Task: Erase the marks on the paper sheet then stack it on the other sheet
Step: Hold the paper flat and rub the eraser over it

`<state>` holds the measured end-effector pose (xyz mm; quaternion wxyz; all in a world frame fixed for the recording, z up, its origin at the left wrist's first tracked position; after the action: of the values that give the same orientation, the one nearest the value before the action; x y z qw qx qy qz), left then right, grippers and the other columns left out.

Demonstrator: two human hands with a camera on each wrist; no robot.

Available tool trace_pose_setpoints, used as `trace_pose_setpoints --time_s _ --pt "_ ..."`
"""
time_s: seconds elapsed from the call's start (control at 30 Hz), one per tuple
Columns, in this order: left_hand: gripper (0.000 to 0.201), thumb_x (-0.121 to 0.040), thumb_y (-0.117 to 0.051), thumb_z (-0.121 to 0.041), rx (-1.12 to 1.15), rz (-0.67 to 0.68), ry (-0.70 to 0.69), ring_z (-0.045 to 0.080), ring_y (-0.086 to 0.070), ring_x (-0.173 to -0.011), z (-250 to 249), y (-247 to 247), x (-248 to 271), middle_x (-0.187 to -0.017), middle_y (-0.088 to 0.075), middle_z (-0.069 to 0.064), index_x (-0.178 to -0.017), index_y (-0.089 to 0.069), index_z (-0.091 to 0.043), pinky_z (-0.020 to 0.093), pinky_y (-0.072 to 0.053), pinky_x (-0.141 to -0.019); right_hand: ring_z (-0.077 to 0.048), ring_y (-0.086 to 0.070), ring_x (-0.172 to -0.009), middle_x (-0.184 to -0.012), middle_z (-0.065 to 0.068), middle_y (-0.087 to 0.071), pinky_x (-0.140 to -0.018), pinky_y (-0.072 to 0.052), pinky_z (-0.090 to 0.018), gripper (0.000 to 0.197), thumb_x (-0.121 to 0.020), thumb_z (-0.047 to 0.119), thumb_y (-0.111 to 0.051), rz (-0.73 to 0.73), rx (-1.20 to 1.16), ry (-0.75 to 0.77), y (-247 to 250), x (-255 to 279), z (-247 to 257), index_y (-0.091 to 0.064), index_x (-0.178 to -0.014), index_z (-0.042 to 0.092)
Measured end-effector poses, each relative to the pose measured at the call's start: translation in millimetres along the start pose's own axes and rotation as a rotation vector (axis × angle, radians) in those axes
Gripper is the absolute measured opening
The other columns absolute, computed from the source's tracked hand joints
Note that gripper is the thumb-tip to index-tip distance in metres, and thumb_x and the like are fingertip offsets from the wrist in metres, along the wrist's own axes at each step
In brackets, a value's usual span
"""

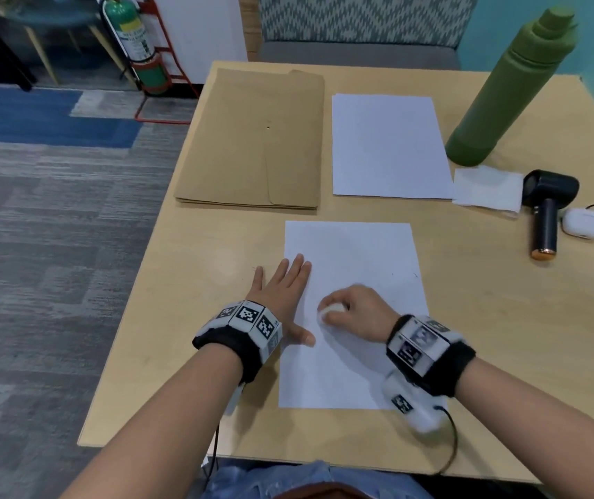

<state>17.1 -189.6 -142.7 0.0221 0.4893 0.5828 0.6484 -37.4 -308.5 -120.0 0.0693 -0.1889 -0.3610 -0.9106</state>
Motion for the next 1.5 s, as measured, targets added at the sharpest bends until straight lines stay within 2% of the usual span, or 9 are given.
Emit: trace_pose_setpoints --time_s 0.1,0.3,0.5,0.67,0.8,0.9,1.1,1.3,1.5 --pt "0.125 -0.073 -0.067 -0.061 0.006 0.0 -0.004 0.02 0.022 -0.143 1.0 0.0 -0.7 -0.153 0.031 -0.002 -0.146 0.025 -0.016 0.052 0.01 -0.113 -0.004 -0.04 -0.053 -0.057 0.008 -0.042 -0.053 -0.035 -0.009 0.018 -0.08 0.022 -0.066 0.076 -0.026 -0.017 5.3 -4.1 -1.5 -0.071 -0.096 0.017" --pt "0.125 -0.074 -0.065 -0.062 -0.008 -0.007 0.002 0.019 0.023 -0.143 2.1 -1.3 -1.5 -0.153 0.032 -0.003 -0.145 0.026 -0.017 0.052 0.01 -0.113 0.004 -0.037 -0.058 -0.063 0.02 -0.04 -0.055 -0.031 -0.01 0.023 -0.084 0.018 -0.06 -0.191 -0.08 -0.057 19.9 -22.9 6.5 -0.068 -0.105 0.013" --pt "0.126 -0.073 -0.066 -0.062 -0.005 -0.001 0.006 0.02 0.022 -0.143 1.1 -1.6 -1.6 -0.153 0.032 -0.002 -0.145 0.026 -0.016 0.052 0.01 -0.113 0.0 -0.04 -0.057 -0.061 0.013 -0.044 -0.055 -0.035 -0.007 0.019 -0.082 0.021 -0.064 0.081 0.005 -0.004 9.3 -5.3 3.7 -0.071 -0.099 0.016" --pt "0.125 -0.073 -0.066 -0.062 -0.01 -0.003 0.01 0.02 0.022 -0.143 1.3 -0.6 -2.1 -0.153 0.031 -0.002 -0.146 0.026 -0.017 0.053 0.009 -0.114 -0.002 -0.044 -0.063 -0.076 0.007 -0.056 -0.058 -0.029 -0.004 0.02 -0.082 0.021 -0.063 -0.196 -0.092 -0.106 28.0 -33.7 1.6 -0.071 -0.1 0.015" --pt "0.126 -0.073 -0.066 -0.062 -0.001 0.003 0.01 0.02 0.023 -0.143 0.2 -0.2 -1.5 -0.153 0.032 -0.003 -0.145 0.027 -0.017 0.053 0.01 -0.113 0.005 -0.042 -0.063 -0.085 0.008 -0.06 -0.059 -0.03 -0.001 0.023 -0.084 0.019 -0.061 0.014 -0.006 0.003 -0.7 7.4 -2.0 -0.069 -0.104 0.013" --pt "0.126 -0.073 -0.067 -0.062 0.004 0.005 0.011 0.02 0.023 -0.143 1.2 -0.5 -2.0 -0.152 0.033 -0.002 -0.145 0.027 -0.016 0.052 0.011 -0.113 0.002 -0.043 -0.06 -0.067 0.018 -0.052 -0.056 -0.035 -0.005 0.02 -0.081 0.02 -0.065 0.113 -0.017 -0.02 1.9 5.5 -1.6 -0.071 -0.099 0.014" --pt "0.127 -0.072 -0.066 -0.065 -0.011 0.004 0.02 0.019 0.022 -0.143 1.3 -2.3 -3.6 -0.153 0.032 -0.003 -0.145 0.026 -0.017 0.053 0.01 -0.113 -0.001 -0.041 -0.058 -0.06 0.017 -0.042 -0.054 -0.031 -0.005 0.02 -0.081 0.02 -0.064 -0.203 -0.171 -0.131 19.0 -22.6 -0.3 -0.071 -0.099 0.015" --pt "0.127 -0.072 -0.068 -0.061 -0.01 -0.007 0.025 0.02 0.021 -0.144 -0.2 -0.6 -1.9 -0.153 0.03 -0.002 -0.146 0.025 -0.016 0.053 0.009 -0.113 0.0 -0.047 -0.064 -0.071 0.014 -0.053 -0.056 -0.032 -0.006 0.02 -0.081 0.021 -0.065 0.122 -0.063 -0.059 -2.3 8.2 -5.4 -0.071 -0.098 0.016" --pt "0.126 -0.073 -0.066 -0.063 -0.022 0.005 0.021 0.02 0.022 -0.143 0.2 -0.5 -2.2 -0.153 0.031 -0.002 -0.145 0.026 -0.016 0.054 0.01 -0.112 0.0 -0.042 -0.058 -0.063 0.015 -0.047 -0.053 -0.032 -0.014 0.02 -0.081 0.02 -0.065 -0.216 -0.167 -0.127 23.9 -20.5 -0.6 -0.071 -0.099 0.014"
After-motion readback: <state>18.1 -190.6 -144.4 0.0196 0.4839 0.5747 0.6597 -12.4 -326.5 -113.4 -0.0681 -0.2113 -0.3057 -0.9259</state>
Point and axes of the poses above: each hand's wrist, its own x-axis away from the middle knuckle, its own y-axis out of the back of the hand, z = x × y, the point moved 5 cm from there along -x, towards the middle knuckle
